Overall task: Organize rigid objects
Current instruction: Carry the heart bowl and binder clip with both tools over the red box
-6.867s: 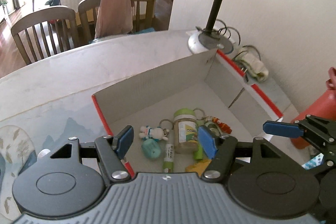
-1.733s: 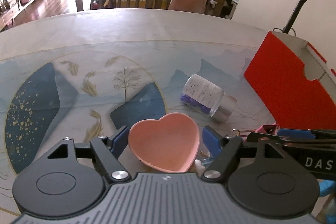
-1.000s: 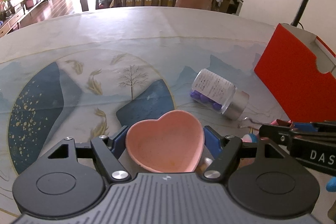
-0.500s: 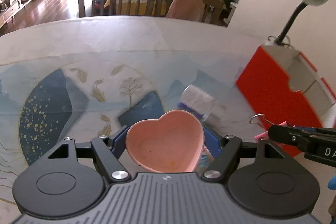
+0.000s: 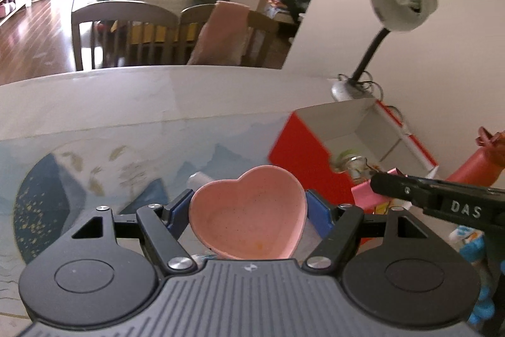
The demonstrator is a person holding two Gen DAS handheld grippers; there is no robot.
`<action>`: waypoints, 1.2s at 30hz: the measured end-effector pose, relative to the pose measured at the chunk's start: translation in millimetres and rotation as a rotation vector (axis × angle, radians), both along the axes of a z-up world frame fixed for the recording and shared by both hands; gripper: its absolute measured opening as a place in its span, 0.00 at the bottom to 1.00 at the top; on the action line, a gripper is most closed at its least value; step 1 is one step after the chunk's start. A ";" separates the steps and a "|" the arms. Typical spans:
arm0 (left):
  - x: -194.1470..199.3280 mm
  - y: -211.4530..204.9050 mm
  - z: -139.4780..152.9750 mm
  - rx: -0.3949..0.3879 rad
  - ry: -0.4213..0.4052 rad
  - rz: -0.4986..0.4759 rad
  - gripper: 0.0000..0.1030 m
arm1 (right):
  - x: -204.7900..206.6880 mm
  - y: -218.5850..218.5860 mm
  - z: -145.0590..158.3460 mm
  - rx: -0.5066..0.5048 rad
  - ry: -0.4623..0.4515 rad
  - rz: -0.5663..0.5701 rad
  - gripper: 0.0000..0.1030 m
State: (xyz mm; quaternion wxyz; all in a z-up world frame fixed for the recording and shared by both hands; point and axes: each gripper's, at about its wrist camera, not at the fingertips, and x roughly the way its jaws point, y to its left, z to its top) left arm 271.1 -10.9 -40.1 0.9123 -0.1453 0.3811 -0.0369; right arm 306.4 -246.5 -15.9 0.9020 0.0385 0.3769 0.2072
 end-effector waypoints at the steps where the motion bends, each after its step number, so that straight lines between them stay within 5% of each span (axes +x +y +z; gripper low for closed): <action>1: 2.1 -5.8 3.5 0.000 -0.006 -0.009 0.73 | 3.6 -6.5 1.4 -0.004 -0.006 -0.011 0.28; 20: 79.9 -134.0 4.8 0.076 0.011 -0.103 0.73 | 70.7 -118.7 -25.4 -0.091 -0.010 -0.080 0.28; 36: 180.2 -184.9 -33.1 0.197 0.087 -0.058 0.73 | 98.6 -125.8 -66.1 -0.195 0.044 0.058 0.28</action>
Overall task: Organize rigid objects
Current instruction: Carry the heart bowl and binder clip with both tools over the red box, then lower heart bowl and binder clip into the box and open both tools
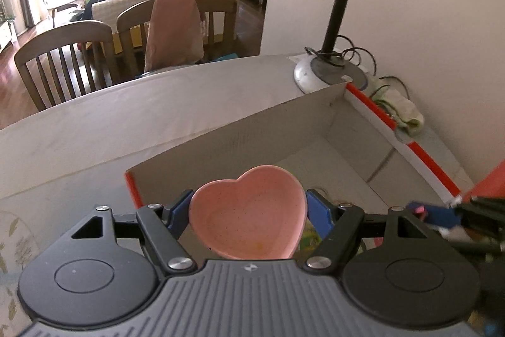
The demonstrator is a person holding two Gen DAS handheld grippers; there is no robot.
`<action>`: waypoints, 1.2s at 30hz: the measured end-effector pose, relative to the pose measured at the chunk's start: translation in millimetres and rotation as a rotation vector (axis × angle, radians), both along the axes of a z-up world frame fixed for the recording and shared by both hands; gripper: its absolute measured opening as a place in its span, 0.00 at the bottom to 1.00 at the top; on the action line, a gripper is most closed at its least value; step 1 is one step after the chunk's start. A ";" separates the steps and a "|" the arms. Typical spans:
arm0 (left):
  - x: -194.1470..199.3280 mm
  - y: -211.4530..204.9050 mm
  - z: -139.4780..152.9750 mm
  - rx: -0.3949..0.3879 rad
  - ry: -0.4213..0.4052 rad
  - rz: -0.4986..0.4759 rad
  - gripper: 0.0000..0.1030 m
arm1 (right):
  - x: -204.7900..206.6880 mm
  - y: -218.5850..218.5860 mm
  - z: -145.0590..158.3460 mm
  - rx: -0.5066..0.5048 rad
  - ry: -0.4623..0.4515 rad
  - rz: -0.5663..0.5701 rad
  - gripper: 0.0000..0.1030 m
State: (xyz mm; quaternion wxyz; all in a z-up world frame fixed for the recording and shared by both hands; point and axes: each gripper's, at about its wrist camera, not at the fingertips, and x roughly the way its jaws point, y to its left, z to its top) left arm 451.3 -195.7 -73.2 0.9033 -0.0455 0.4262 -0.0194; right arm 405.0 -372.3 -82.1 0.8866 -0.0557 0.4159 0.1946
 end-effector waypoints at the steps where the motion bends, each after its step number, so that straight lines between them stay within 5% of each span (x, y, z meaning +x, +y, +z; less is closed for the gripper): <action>1: 4.3 -2.5 -3.1 -0.002 0.009 0.000 0.73 | 1.1 1.4 -2.4 -0.007 0.003 0.007 0.28; 20: 47.7 -25.1 -51.5 0.058 0.206 -0.023 0.74 | 7.3 11.0 -30.1 -0.062 0.047 0.114 0.28; 36: 33.1 -22.0 -45.1 0.025 0.202 -0.012 0.73 | 1.5 6.8 -25.1 -0.029 0.051 0.113 0.40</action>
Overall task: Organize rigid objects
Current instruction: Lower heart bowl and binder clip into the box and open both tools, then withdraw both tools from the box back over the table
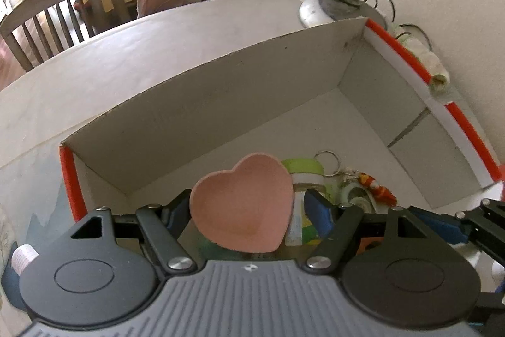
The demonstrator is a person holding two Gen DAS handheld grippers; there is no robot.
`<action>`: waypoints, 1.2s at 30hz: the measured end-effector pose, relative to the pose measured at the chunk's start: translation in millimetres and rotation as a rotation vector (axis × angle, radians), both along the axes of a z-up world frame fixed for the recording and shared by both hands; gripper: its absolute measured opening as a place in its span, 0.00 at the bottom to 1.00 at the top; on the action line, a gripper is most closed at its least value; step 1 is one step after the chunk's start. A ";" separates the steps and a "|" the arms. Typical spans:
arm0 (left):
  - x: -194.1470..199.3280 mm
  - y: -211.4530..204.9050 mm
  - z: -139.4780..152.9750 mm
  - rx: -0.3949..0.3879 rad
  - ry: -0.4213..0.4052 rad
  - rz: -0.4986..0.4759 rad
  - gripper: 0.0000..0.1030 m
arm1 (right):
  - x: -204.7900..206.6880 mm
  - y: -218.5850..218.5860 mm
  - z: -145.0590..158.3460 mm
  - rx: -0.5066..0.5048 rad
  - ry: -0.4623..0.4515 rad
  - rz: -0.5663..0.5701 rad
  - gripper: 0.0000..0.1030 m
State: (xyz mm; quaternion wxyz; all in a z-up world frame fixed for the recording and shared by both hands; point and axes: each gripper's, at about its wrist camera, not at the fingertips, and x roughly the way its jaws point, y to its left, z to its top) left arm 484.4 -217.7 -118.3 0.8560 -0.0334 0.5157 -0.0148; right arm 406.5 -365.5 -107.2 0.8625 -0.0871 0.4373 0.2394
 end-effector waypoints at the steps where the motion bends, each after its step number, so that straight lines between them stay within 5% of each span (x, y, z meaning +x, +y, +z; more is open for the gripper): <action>1: -1.7 -0.9 1.9 -0.002 -0.005 -0.002 0.73 | -1.1 -0.4 0.8 0.002 -0.002 0.001 0.40; 6: -12.5 -1.8 12.1 -0.013 -0.039 -0.013 0.73 | -7.0 -4.4 10.8 0.034 -0.018 -0.012 0.55; 22: -67.8 20.4 60.1 -0.103 -0.186 -0.034 0.73 | -30.8 -8.2 49.5 0.125 -0.059 -0.053 0.63; 36: -134.5 65.3 88.2 -0.156 -0.281 -0.021 0.75 | -79.4 16.1 82.4 0.211 -0.116 -0.081 0.86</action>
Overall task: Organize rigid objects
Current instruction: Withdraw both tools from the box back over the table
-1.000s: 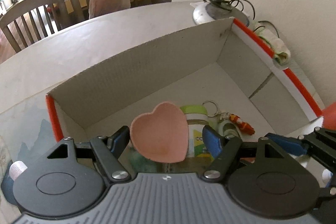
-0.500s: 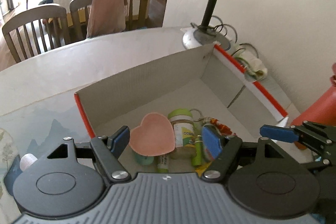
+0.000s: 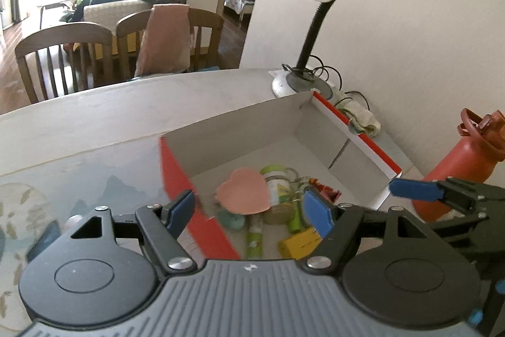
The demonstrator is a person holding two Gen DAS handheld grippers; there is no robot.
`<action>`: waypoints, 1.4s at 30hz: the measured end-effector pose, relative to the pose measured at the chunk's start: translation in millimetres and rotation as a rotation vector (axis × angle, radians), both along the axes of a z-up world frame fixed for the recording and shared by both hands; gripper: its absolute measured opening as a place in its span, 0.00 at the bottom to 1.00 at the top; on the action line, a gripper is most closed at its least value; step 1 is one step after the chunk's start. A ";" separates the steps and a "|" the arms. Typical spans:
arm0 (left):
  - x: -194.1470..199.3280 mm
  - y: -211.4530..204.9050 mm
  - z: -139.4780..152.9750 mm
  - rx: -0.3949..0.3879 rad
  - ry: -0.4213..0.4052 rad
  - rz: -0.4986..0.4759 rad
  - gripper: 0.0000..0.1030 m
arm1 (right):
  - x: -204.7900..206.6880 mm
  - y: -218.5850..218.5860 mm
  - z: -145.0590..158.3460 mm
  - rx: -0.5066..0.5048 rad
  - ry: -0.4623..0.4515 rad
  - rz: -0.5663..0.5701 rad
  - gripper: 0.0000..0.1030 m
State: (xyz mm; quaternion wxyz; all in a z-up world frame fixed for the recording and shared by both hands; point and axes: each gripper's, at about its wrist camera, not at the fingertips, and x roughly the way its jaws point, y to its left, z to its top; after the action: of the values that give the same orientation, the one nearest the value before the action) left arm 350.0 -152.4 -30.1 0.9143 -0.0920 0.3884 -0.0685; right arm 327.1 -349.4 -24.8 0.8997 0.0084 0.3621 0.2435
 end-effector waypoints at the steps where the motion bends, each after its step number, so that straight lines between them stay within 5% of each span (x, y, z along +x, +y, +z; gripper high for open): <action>1: -4.9 5.6 0.7 -0.001 -0.003 0.004 0.79 | -3.5 2.9 1.4 0.003 -0.004 0.000 0.87; 18: -64.1 112.8 0.6 -0.002 -0.022 0.063 0.83 | -65.0 97.6 -12.5 0.010 0.030 0.068 0.89; 22: -68.3 133.4 -4.6 -0.002 -0.032 0.079 1.00 | -75.3 124.0 -24.5 -0.002 0.059 0.080 0.89; 34: -46.3 175.0 -42.1 0.011 0.010 0.123 1.00 | -78.2 205.3 -81.4 -0.046 0.148 -0.002 0.88; 42: -16.3 175.9 -70.5 0.036 0.036 0.027 1.00 | -49.0 224.6 -110.3 -0.047 0.241 -0.135 0.87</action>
State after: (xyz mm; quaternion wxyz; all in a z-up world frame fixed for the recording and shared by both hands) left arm 333.6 23.5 -100.6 0.9095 -0.0821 0.4046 -0.0476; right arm 278.1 -124.8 -135.2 0.8639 0.0411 0.4719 0.1710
